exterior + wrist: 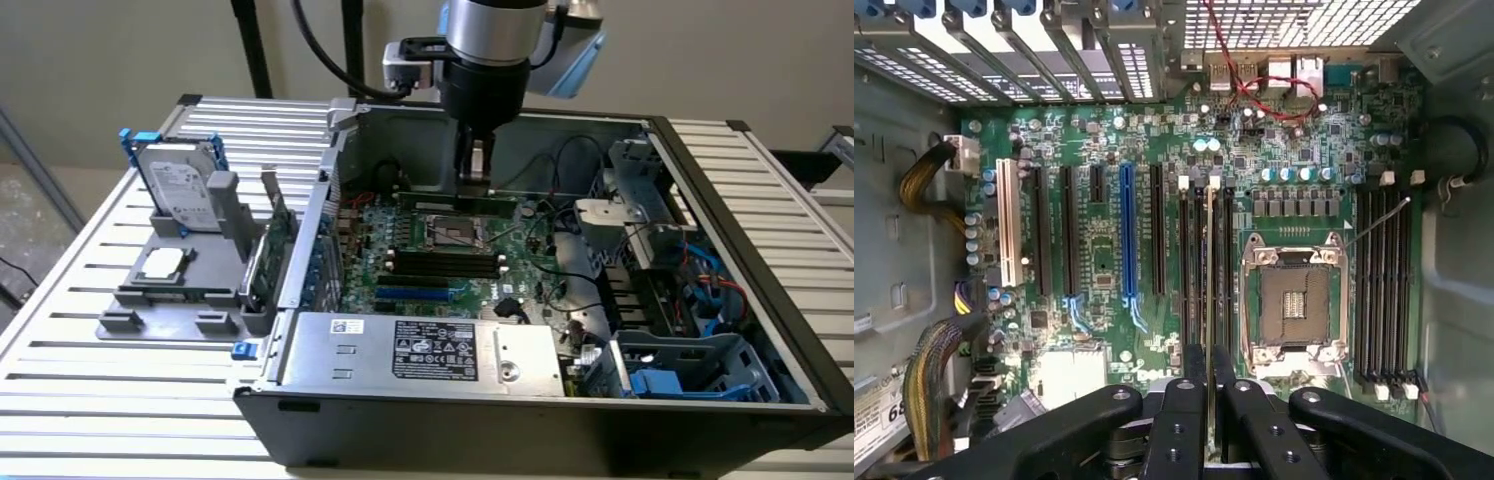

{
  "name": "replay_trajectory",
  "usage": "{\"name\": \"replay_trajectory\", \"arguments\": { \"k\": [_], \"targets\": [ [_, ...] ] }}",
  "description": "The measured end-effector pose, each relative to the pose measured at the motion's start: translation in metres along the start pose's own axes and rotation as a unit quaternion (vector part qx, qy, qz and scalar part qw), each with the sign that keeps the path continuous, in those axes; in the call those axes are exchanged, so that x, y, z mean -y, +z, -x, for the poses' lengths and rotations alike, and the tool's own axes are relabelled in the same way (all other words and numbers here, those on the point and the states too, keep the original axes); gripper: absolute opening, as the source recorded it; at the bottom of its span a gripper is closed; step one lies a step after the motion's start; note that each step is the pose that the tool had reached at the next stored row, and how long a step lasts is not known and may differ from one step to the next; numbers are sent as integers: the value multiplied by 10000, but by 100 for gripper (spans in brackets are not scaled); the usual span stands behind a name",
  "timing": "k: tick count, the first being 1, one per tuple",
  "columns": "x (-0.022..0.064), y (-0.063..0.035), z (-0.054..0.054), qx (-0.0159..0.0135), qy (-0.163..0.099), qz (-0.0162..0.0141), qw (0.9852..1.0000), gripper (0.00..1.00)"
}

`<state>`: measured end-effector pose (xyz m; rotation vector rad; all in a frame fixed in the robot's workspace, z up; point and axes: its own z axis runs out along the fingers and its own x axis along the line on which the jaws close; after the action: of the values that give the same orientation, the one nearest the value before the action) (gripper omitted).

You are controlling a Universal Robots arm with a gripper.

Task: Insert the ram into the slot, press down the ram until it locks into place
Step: 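Insert the ram into the slot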

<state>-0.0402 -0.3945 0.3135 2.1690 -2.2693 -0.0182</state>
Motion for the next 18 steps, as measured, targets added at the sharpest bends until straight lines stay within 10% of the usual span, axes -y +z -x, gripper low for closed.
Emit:
{"name": "replay_trajectory", "arguments": {
  "k": [18],
  "targets": [
    [-4, 329, -10, -1, -113, -7, 9999, 13]
  ]
}}
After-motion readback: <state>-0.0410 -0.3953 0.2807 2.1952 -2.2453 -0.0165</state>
